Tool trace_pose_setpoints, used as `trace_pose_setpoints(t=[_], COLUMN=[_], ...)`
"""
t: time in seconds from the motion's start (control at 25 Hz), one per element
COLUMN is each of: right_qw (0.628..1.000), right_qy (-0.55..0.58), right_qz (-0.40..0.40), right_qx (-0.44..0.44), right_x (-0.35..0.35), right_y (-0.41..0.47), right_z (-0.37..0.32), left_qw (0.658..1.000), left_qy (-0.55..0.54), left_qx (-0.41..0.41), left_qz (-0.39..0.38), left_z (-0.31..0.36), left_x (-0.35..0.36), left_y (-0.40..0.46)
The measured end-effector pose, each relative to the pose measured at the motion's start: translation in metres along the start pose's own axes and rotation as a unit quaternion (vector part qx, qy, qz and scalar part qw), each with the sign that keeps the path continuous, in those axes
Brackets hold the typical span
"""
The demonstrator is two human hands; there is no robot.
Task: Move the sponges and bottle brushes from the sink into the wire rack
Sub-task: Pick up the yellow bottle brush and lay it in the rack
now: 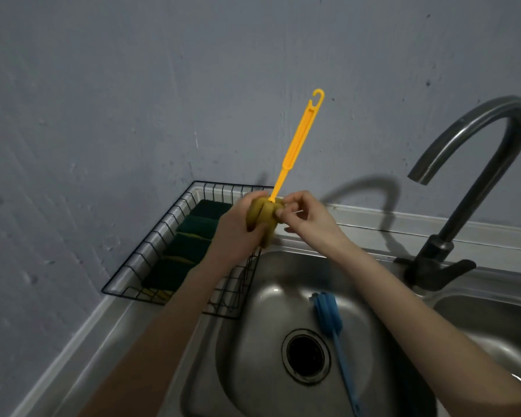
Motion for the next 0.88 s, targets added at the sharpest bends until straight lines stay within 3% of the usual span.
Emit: trace_pose_setpoints(t=[0.36, 0.88], right_qw=[0.999, 0.987], right_qy=[0.037, 0.015], right_qz=[0.018, 0.059], right_qx=[0.031, 0.15], right_x=[0.008, 0.002], right_y=[0.096, 0.161], right_z=[0.014, 0.137], left_qw=[0.995, 0.977], left_qy=[0.077, 0.141], left_qx=[-0.021, -0.066], left_qz=[-0.056, -0.147], left_z=[-0.078, -0.182], left_x=[0.005, 0.076], left_y=[0.077, 0.135])
Point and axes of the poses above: each hand's wrist, its own y-axis towards the middle knuckle, its own x-axis out of the palm, z = x × y, the point moved 8 cm from there along y, towards the middle knuckle
